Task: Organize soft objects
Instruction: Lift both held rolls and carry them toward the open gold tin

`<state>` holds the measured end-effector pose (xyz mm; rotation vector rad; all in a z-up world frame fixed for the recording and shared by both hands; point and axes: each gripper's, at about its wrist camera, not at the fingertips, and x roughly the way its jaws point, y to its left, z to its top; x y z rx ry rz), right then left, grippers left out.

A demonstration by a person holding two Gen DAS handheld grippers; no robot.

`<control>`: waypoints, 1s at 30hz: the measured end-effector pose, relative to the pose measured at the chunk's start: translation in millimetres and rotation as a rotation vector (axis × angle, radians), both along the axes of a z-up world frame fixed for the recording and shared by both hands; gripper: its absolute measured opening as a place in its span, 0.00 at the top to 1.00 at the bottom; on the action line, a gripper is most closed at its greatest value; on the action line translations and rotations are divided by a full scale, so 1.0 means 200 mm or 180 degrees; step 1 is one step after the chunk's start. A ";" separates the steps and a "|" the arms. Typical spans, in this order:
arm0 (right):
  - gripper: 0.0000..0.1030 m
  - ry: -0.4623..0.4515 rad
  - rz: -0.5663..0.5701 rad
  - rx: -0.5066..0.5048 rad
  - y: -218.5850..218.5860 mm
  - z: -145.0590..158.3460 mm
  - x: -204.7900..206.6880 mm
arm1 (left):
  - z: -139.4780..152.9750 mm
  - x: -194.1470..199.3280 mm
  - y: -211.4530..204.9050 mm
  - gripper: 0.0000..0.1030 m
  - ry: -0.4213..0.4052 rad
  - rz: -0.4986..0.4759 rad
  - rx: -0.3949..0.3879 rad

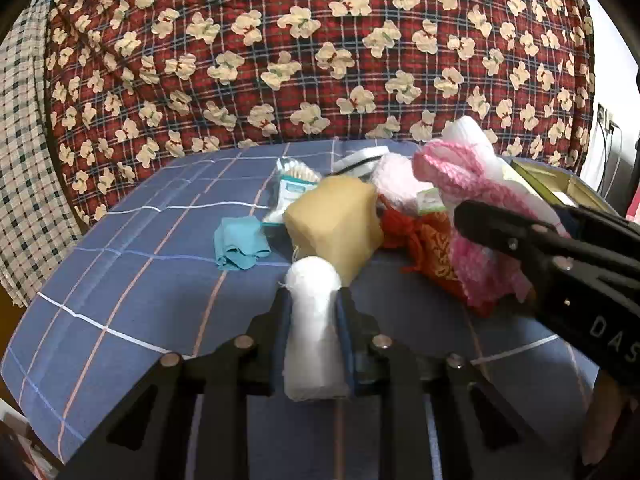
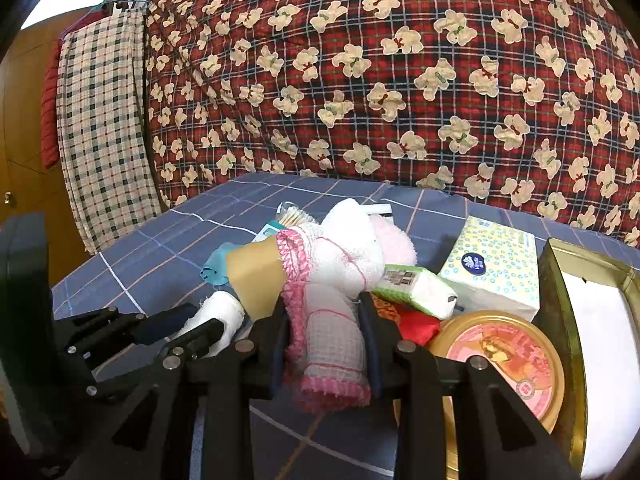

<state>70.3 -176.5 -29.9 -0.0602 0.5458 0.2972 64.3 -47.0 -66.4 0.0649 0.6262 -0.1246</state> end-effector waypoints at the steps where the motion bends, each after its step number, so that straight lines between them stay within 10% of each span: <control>1: 0.67 -0.0010 -0.0001 0.0001 0.00 0.01 0.00 | 0.00 0.00 0.00 0.80 -0.0014 0.0010 0.0000; 30: 0.66 -0.0447 -0.0022 0.0089 -0.04 0.04 -0.07 | 0.14 -0.10 0.04 0.80 -0.0673 0.0122 -0.0412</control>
